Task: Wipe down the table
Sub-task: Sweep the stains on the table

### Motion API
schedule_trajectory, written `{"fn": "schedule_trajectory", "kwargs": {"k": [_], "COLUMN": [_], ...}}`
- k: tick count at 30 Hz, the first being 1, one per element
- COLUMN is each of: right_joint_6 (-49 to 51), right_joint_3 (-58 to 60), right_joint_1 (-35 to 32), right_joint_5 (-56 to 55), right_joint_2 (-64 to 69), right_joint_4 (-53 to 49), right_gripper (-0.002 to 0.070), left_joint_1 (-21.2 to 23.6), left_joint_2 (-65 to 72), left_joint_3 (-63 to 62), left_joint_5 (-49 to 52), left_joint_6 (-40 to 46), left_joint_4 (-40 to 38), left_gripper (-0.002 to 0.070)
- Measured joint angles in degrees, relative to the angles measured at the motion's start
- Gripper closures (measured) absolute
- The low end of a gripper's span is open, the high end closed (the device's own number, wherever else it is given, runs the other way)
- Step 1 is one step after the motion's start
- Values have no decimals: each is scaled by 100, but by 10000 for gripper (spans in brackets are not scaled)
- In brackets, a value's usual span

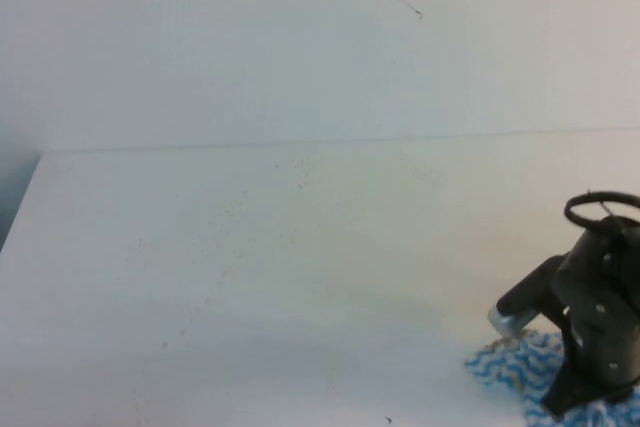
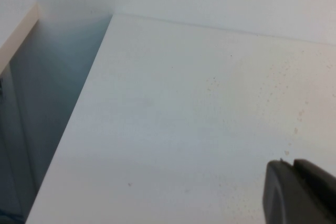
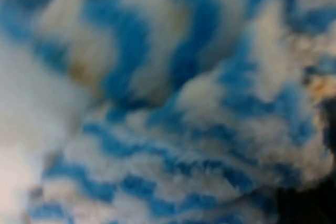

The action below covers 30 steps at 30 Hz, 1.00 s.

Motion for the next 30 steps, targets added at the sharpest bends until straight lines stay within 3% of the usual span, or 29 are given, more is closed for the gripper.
{"fn": "schedule_trajectory", "kwargs": {"k": [6, 13, 18, 25, 30], "right_joint_6": [-501, -1836, -2642, -2644, -1763], "right_joint_3": [-627, -1206, -1352, -2196, -2655], "right_joint_1": [-598, -565, -102, 205, 49], "right_joint_5": [-700, -851, -1157, -1258, -687], "right_joint_2": [128, 633, 797, 1197, 1402], "right_joint_4": [780, 2805, 3994, 3851, 2101], "right_gripper": [680, 680, 680, 680, 680], "left_joint_1": [0, 0, 0, 0, 0], "left_joint_2": [0, 0, 0, 0, 0], "left_joint_3": [0, 0, 0, 0, 0], "left_joint_5": [0, 0, 0, 0, 0], "left_joint_6": [0, -23, -11, -11, -11], "left_joint_4": [0, 0, 0, 0, 0], "left_gripper": [676, 676, 676, 676, 676]}}
